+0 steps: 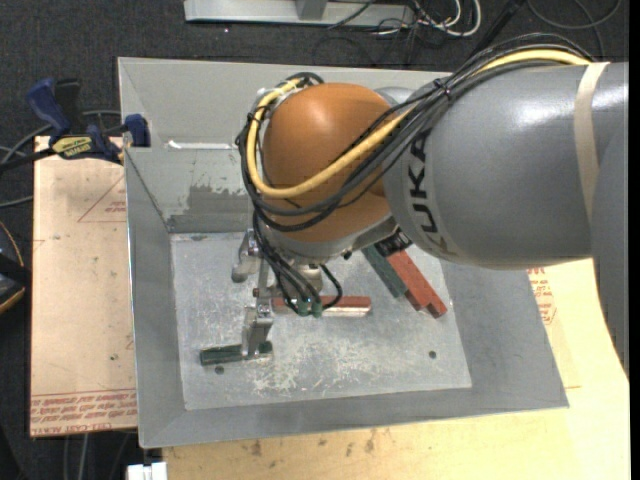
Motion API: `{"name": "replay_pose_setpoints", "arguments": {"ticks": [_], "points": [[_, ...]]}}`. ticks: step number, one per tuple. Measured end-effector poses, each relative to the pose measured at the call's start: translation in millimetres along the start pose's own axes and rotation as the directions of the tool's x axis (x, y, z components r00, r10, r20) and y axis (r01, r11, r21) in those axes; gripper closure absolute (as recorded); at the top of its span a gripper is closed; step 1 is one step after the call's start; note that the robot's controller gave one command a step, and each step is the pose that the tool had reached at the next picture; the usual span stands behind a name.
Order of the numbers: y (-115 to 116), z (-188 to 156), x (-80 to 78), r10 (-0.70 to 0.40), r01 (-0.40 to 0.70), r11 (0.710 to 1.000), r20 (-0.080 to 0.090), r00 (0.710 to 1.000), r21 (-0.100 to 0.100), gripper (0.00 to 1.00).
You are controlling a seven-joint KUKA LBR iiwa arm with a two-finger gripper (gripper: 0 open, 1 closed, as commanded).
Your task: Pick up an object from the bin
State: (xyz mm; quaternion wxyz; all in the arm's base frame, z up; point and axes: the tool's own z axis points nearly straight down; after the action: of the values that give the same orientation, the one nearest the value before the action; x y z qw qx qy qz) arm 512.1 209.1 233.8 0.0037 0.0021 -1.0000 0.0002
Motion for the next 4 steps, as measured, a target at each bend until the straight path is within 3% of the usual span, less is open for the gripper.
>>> {"name": "replay_pose_setpoints", "arguments": {"ticks": [1, 2, 3, 4], "points": [[-1.1, -3.8, -1.9, 0.003, -0.003, 1.0, 0.007, 1.0, -0.001, 0.0], [-5.8, 41.4, -7.3, -0.015, 0.016, 1.0, 0.015, 1.0, -0.004, 0.0], [-18.3, 99.2, 16.3, -0.057, 0.057, 0.998, 0.009, 0.998, -0.002, 0.0], [10.6, 160.2, -18.9, -0.184, 0.184, 0.983, -0.022, 0.983, 0.002, 1.0]]}}
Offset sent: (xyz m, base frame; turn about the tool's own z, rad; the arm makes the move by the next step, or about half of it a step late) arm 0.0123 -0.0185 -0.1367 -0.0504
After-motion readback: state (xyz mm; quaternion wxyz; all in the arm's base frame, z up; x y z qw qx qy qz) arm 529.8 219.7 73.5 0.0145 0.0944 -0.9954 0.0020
